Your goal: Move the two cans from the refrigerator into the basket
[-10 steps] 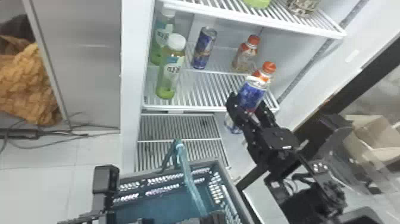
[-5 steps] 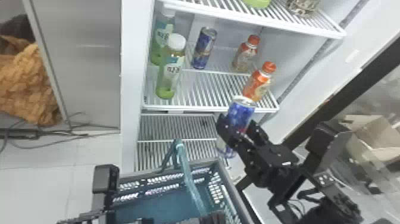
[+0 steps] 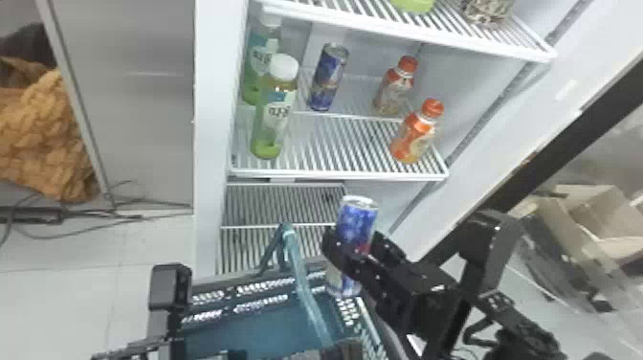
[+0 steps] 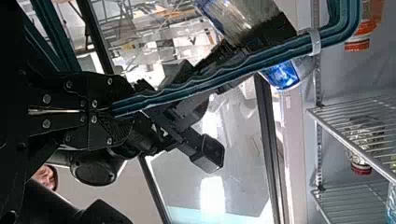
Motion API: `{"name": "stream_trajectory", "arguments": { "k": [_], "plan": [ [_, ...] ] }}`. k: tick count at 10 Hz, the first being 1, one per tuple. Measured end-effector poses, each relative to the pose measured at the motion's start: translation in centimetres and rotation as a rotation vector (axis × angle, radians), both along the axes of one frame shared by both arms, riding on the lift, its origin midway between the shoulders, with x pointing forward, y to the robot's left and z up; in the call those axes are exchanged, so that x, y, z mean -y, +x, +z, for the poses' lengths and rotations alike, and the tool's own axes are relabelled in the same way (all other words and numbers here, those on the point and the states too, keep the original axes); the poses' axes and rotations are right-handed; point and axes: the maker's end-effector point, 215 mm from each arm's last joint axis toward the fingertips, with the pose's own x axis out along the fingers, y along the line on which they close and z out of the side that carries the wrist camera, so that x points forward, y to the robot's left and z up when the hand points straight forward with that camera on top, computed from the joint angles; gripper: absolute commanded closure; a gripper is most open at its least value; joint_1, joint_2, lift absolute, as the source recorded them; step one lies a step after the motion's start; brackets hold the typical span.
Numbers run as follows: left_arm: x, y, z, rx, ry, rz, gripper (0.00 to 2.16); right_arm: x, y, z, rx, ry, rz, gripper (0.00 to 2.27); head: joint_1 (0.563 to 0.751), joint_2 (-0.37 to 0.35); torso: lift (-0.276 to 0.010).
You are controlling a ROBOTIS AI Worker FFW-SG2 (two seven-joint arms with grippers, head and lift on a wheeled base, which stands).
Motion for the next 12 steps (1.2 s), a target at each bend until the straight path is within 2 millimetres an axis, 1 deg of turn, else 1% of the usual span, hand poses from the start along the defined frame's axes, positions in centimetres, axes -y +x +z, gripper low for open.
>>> {"name": "stream_trajectory", "arguments": {
  "k": [3,5,7,8,10,11,12],
  "plan": [
    [0.0,-0.1,0.0,-0.001,0.001,-0.002,1.18,-0.9,-2.2,-2.6,-0.129,-0.003,0.043,0.71,0.695,-0.350,-0.276],
    [0.0,-0.1,0.0,-0.001,0.001,-0.003,1.18,-1.2,-3.9,-4.7,-0.228,-0.019,0.074,0.71,0.695,-0.350,-0.276],
    [0.0,-0.1,0.0,-0.001,0.001,-0.003,1.18,-1.3,-5.0,-6.2,-0.293,-0.028,0.095,0.71,0.695,-0.350,-0.276],
    [0.0,-0.1,-0.1,0.000,0.002,-0.003,1.18,-1.3,-5.2,-6.6,-0.307,-0.026,0.101,0.69,0.695,-0.350,-0.276],
    [0.0,-0.1,-0.1,0.001,0.002,-0.002,1.18,-1.0,-5.2,-7.1,-0.319,-0.033,0.103,0.44,0.695,-0.350,-0.276],
    [0.0,-0.1,-0.2,0.000,0.005,-0.001,1.18,-0.7,-5.0,-7.0,-0.314,-0.042,0.098,0.39,0.695,-0.350,-0.276],
    [0.0,-0.1,-0.1,0.001,0.002,-0.002,1.18,-0.3,-4.5,-6.4,-0.288,-0.057,0.085,0.37,0.695,-0.350,-0.276]
  ]
}}
